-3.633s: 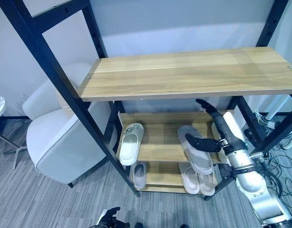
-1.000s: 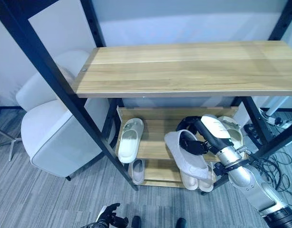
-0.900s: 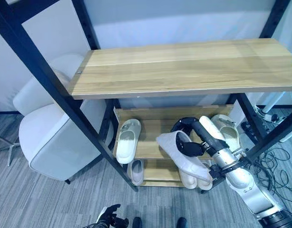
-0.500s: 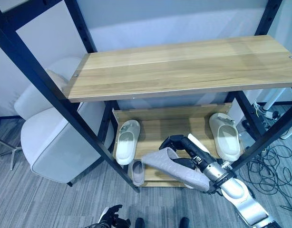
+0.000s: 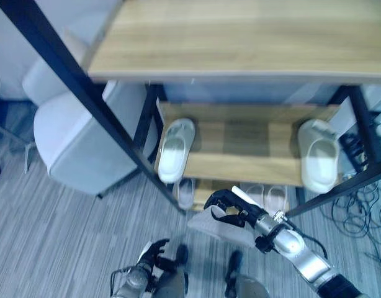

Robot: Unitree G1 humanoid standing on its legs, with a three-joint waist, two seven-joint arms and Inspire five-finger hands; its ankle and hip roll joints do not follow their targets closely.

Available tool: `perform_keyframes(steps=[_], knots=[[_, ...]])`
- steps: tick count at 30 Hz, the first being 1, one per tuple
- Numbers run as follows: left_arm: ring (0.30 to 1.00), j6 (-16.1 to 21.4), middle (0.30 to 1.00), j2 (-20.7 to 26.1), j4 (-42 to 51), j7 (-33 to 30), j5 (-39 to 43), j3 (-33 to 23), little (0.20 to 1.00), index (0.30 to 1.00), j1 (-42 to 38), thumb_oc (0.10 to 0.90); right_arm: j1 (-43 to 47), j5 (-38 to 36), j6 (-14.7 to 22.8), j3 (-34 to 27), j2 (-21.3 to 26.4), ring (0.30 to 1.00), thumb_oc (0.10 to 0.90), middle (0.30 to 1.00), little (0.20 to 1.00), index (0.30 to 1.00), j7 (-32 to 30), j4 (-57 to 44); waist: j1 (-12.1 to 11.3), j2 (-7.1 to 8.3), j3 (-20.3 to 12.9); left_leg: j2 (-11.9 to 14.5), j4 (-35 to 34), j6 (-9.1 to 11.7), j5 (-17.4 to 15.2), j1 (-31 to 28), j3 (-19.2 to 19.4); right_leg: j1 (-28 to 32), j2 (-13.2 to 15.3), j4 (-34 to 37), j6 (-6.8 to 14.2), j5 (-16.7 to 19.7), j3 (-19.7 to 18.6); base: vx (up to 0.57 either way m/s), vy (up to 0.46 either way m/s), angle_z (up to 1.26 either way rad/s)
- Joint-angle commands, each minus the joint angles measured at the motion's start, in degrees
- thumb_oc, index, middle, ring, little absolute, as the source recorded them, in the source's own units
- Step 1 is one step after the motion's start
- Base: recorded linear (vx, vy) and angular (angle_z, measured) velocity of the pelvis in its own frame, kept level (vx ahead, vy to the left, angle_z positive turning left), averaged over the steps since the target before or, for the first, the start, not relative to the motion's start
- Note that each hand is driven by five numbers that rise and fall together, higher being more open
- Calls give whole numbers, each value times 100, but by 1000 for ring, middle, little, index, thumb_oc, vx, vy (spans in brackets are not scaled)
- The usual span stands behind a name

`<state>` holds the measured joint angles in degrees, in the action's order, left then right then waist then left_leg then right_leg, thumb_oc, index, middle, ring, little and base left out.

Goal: Arrange the slippers neatly on the shoe rack.

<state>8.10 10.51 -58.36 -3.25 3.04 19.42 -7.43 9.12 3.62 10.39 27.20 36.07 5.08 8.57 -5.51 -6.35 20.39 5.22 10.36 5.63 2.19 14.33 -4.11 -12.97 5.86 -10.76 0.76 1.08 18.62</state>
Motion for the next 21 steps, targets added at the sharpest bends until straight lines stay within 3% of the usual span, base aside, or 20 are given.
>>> perform_keyframes(steps=[1, 4, 7, 9, 10, 14, 16, 17, 18, 21], knots=[[900, 73, 900, 88, 137, -187, 105, 278, 900, 900, 317, 800, 686, 342, 462, -21, -67, 300, 400, 300, 300, 300, -595, -708, -220, 98, -216, -194, 1064, -225, -283, 1202, -60, -808, 173, -1435, 175, -1201, -24, -43, 29, 6], [900, 89, 900, 144, 311, -249, 257, 268, 900, 900, 317, 800, 838, 506, 448, -3, -18, 300, 400, 300, 300, 300, -727, -681, -278, 120, -191, -209, 1476, -277, -396, 1590, -57, -1185, 285, -1909, 137, -1357, -26, -57, 44, 12], [900, 165, 900, 257, 783, -403, 616, 252, 900, 900, 245, 800, 1152, 726, 441, -63, 101, 300, 400, 300, 300, 300, -1050, -720, -350, 163, -87, -244, 2214, -331, -545, 2435, -75, -2024, 473, -2753, 70, -1594, -74, -53, 38, 6], [900, 194, 900, 283, 927, -437, 722, 266, 900, 900, 218, 800, 1260, 768, 452, -66, 140, 300, 400, 300, 300, 300, -1148, -744, -372, 200, -82, -270, 2520, -316, -801, 2662, -95, -2237, 505, -3066, 106, -1869, -131, 22, -1, 13], [900, 254, 900, 371, 1294, -536, 894, 306, 900, 900, 164, 800, 1538, 900, 467, -112, 287, 300, 400, 300, 300, 300, -1393, -840, -384, 197, 22, -327, 2986, -355, -891, 3174, -106, -2769, 615, -3577, 58, -1969, -188, -81, 19, 11], [900, 381, 900, 598, 2226, -674, 1211, 391, 900, 900, 69, 800, 2085, 1082, 484, -291, 583, 300, 400, 300, 300, 300, -1910, -1096, -359, 210, 46, -416, 4139, -424, -1182, 4497, -99, -3941, 848, -4569, -175, -2334, -471, -80, 39, 2], [900, 393, 900, 671, 2443, -744, 1239, 388, 900, 900, 59, 800, 2198, 1181, 494, -363, 652, 300, 400, 300, 300, 300, -2067, -1150, -353, 203, 41, -447, 4456, -435, -1285, 4833, -79, -4280, 891, -4888, -221, -2431, -548, -16, 44, -1], [900, 485, 900, 791, 2847, -804, 1372, 393, 900, 900, 7, 800, 2437, 1346, 475, -488, 838, 300, 400, 300, 300, 300, -2312, -1314, -298, 190, 113, -471, 4960, -477, -1457, 5349, -81, -4805, 920, -5427, -298, -2581, -669, -2, 33, -3], [900, 485, 900, 791, 2847, -804, 1372, 393, 900, 900, 7, 800, 2437, 1346, 475, -488, 838, 300, 400, 300, 300, 300, -2312, -1314, -298, 190, 113, -471, 4960, -477, -1457, 5349, -81, -4805, 920, -5427, -298, -2581, -669, 3, 49, -7], [900, 581, 900, 1024, 3491, -923, 1463, 331, 900, 900, -51, 800, 2739, 1701, 394, -705, 1285, 300, 400, 300, 300, 300, -2638, -1538, -210, 200, 141, -522, 5887, -580, -1814, 6182, -57, -5705, 935, -6389, -397, -2868, -897, 52, 49, -10]])
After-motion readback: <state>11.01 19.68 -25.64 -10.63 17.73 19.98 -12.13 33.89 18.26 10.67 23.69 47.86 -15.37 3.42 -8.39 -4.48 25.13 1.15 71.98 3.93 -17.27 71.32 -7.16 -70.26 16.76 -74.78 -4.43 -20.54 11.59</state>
